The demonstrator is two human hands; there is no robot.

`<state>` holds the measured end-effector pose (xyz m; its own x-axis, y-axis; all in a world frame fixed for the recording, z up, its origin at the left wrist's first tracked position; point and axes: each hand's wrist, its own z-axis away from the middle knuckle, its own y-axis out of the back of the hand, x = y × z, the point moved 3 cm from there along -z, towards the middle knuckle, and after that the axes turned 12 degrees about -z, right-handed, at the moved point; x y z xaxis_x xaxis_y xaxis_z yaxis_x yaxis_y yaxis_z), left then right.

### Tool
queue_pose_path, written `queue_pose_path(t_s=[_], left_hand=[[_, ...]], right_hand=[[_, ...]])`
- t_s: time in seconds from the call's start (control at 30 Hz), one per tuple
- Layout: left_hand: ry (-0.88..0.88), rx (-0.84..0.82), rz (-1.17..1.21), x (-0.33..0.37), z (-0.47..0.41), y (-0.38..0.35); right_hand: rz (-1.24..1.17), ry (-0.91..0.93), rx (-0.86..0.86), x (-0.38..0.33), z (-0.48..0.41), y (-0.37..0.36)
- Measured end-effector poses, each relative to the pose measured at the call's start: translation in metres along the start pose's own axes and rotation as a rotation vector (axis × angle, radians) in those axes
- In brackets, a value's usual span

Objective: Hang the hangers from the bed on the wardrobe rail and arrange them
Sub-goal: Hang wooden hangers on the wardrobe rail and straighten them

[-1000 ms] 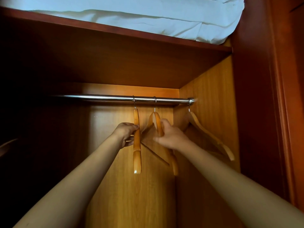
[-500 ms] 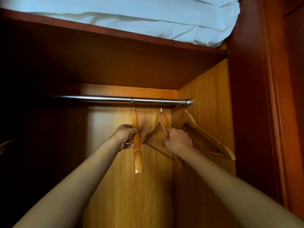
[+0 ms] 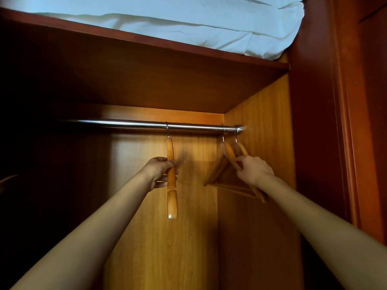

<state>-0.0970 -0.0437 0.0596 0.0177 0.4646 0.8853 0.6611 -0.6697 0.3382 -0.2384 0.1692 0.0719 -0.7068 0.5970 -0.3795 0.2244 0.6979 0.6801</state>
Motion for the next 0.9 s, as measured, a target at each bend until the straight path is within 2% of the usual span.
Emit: queue_pose_path(t_s=[0.27, 0.57, 0.9], left_hand=[[0.002, -0.006, 0.006, -0.001, 0.000, 0.000], [-0.070, 0.035, 0.120, -0.001, 0.000, -0.009], [-0.087, 0.041, 0.116, -0.004, -0.001, -0.011]], right_hand=[[0.072, -0.036, 0.007, 0.018, 0.000, 0.012], [0.148, -0.060, 0.012, 0.014, 0.000, 0.015], [0.315, -0.042, -0.005, 0.016, 0.009, 0.008]])
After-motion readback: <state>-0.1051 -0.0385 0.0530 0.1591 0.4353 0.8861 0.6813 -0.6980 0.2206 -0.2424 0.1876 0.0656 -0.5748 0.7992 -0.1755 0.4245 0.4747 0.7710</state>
